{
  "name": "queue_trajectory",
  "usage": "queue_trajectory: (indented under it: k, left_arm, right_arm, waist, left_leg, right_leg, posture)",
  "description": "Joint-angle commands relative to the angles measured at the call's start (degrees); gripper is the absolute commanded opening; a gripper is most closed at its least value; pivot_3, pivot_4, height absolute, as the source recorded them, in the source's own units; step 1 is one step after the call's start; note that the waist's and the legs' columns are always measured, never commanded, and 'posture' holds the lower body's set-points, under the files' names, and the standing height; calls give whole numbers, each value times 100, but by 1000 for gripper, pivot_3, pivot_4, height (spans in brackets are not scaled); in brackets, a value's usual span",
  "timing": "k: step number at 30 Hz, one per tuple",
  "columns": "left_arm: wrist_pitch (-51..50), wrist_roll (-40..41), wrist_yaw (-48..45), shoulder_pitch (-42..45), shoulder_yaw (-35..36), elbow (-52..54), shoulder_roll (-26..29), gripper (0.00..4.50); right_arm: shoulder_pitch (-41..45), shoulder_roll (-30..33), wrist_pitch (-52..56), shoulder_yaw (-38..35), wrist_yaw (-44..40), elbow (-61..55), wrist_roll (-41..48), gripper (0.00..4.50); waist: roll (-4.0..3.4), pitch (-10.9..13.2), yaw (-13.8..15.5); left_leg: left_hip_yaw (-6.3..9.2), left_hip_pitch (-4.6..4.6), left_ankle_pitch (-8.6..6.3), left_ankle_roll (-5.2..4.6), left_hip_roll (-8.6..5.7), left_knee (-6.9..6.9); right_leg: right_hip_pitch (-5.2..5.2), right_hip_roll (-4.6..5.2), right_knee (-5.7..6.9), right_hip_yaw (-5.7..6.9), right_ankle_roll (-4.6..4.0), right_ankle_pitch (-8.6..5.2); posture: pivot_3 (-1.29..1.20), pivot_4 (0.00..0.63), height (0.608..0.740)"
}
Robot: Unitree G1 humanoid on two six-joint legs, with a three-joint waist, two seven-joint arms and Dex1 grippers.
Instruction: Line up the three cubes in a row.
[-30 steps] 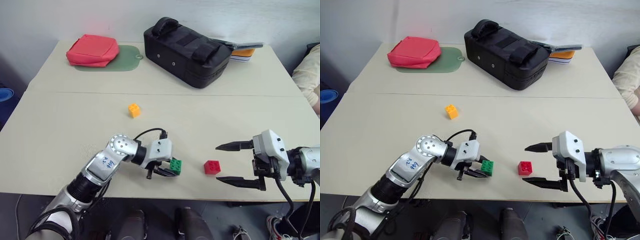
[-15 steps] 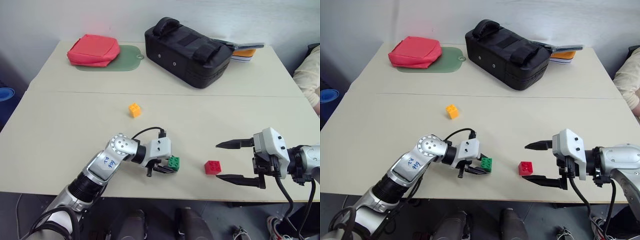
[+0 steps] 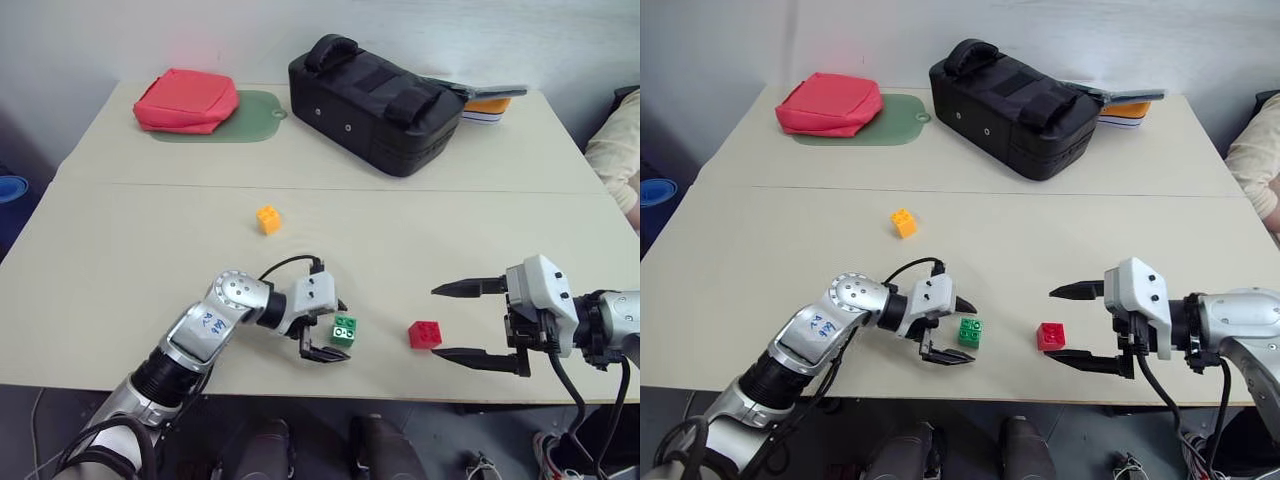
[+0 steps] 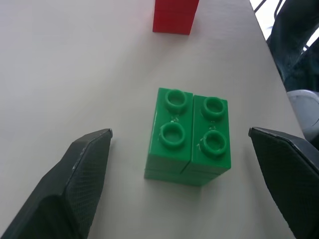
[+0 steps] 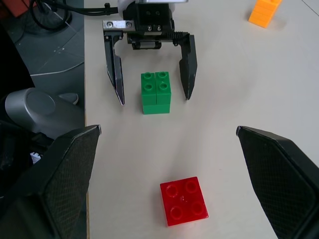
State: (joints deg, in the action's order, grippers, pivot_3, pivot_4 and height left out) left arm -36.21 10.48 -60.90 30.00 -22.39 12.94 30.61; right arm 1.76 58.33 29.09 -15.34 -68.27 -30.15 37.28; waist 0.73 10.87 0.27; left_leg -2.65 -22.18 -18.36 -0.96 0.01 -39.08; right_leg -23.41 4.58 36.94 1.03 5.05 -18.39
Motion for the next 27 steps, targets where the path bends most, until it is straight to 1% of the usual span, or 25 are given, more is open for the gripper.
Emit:
queue_trajectory:
  k: [1, 5, 7, 9, 10, 12, 13, 15, 16, 19, 22, 24, 26, 27]
  left_arm:
    - [-261, 406, -91, -21, 505, 466, 264, 4494]
    - [-237, 926, -445, -374, 1404, 740, 1044, 4494]
    - [-122, 961, -378, -509, 1727, 680, 1286, 4494]
    - [-278, 970, -62, -569, 2184, 419, 1429, 4494]
    - [-194, 994, -49, -814, 2605, 270, 1610, 4494]
    - [-47, 1074, -94, -1233, 3186, 155, 1861, 4494]
    - [9, 1131, -117, -1643, 3712, 119, 1982, 4494]
    - [32, 1209, -87, -2276, 4436, 132, 2095, 4494]
    - [60, 1216, -60, -2538, 4708, 117, 2117, 4494]
    - [271, 1153, 4, -3099, 5227, 29, 2122, 4494]
    - [346, 1180, 124, -3295, 5443, -22, 2125, 4494]
    - [390, 1192, 199, -3140, 5275, -68, 2140, 4494]
    - [385, 1388, 50, -2849, 5025, -66, 2134, 4494]
    - [446, 1286, 203, -2515, 4800, -176, 2091, 4494]
  right_arm:
    - [81, 58, -79, -21, -67, 5, 16, 4500]
    - [271, 76, -122, 10, -153, 194, 1, 4500]
    - [417, 58, -128, 46, -185, 311, 11, 4500]
    - [614, 42, -110, 114, -214, 460, 27, 4500]
    - [775, -7, -118, 180, -171, 565, 1, 4500]
    - [990, -81, -104, 259, -109, 706, -15, 4500]
    - [1134, -139, -90, 296, -81, 787, 13, 4500]
    - [1309, -179, -65, 325, -98, 899, 67, 4500]
    - [1378, -184, -64, 327, -132, 947, 89, 4500]
    - [1599, -192, -17, 312, -207, 1158, 154, 4500]
    - [1849, -196, 4, 380, -262, 1379, 126, 4500]
    - [1950, -225, -26, 450, -282, 1453, 70, 4500]
    - [2022, -260, -44, 503, -271, 1484, 44, 4500]
    - [2052, -277, -41, 523, -247, 1481, 39, 4500]
  waist:
    - [0, 0, -15]
    - [0, 0, -61]
    - [0, 0, -49]
    - [0, 0, -32]
    - [1, 0, -14]
    - [1, 0, -53]
    - [1, 0, -67]
    - [1, 0, -114]
    - [1, 0, -110]
    - [1, 0, -77]
    - [2, -1, -31]
    - [2, -1, -12]
    - [2, -1, -12]
    - [2, -1, -21]
  left_leg:
    - [0, 1, 0, 0, 1, 0]
    - [1, 2, 1, 2, 6, 1]
    - [1, 6, 3, 5, 8, 5]
    - [1, 6, 2, 4, 5, 3]
    - [2, 6, 2, 3, 3, 3]
    - [6, 3, 0, 0, 2, 1]
    - [7, 3, -2, 2, 3, 8]
    - [6, 2, -3, 6, 8, 18]
    - [6, 2, -3, 6, 8, 22]
    - [7, 2, -3, 7, 7, 19]
    - [7, 3, -7, 2, 2, 17]
    - [20, 2, -8, 2, -4, 19]
    - [26, 2, -8, 2, -12, 22]
    - [28, 1, -8, 2, -14, 23]
  right_leg:
    - [0, 0, 0, 0, 0, 0]
    - [-1, -2, 0, -2, 0, 0]
    - [-1, -3, 0, -1, -2, -1]
    - [0, 1, -1, 0, -3, -1]
    - [2, 5, -1, 0, -3, -1]
    - [2, 7, -7, 2, -2, -1]
    - [-1, 8, -9, 1, -3, -1]
    - [-6, 6, -8, 1, -5, -3]
    - [-8, 8, -7, 3, -8, -4]
    - [-5, 12, -14, 5, -9, -5]
    - [-4, 22, -13, 6, -9, -5]
    - [-1, 30, -14, 17, -9, -5]
    - [0, 38, -14, 21, -10, -5]
    - [0, 41, -14, 24, -10, -5]
  posture:
    - [0, 150, 740]
    - [0, 150, 740]
    - [0, 150, 740]
    - [0, 150, 740]
    - [0, 150, 740]
    - [0, 150, 740]
    - [0, 150, 740]
    - [0, 150, 740]
    - [0, 150, 740]
    - [0, 150, 740]
    - [0, 150, 740]
    - [0, 150, 740]
    - [0, 150, 740]
    - [0, 150, 740]
